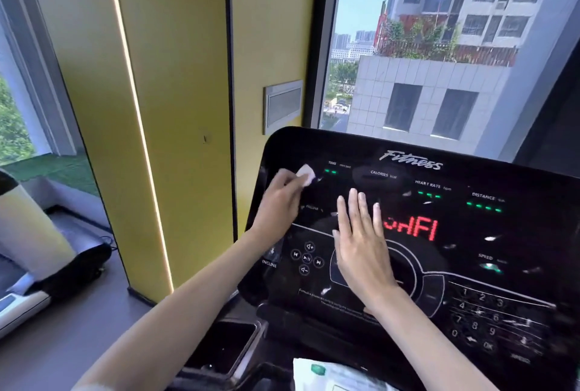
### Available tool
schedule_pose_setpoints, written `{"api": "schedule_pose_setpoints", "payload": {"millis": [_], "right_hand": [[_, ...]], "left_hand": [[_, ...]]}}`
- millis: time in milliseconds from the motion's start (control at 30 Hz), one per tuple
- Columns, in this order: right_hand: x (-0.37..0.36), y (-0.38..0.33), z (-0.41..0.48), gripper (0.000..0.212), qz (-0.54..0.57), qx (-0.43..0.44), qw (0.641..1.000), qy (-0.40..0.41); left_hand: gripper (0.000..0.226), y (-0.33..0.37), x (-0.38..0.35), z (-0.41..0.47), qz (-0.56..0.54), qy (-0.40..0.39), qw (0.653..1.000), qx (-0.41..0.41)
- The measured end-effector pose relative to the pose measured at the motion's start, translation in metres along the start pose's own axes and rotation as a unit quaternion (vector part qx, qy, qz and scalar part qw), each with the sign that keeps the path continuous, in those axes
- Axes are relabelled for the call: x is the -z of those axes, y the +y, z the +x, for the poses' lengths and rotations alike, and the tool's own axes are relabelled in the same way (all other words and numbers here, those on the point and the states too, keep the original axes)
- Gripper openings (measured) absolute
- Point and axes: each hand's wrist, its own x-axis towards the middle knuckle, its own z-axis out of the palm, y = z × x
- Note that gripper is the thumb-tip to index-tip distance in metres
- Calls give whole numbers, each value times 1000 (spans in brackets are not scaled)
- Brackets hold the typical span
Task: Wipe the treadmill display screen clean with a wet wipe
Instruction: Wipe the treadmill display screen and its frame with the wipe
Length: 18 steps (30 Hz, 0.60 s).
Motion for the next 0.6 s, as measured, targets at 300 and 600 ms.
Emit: {"api": "schedule_pose_setpoints", "payload": {"millis": [300,600], "right_hand": [[-3,6,-1,55,-36,15,999,6],[1,5,1,63,-66,19,998,-15]], "left_hand": [[26,0,-1,11,45,39,998,30],[34,17,-4,32,52,47,996,62]]}}
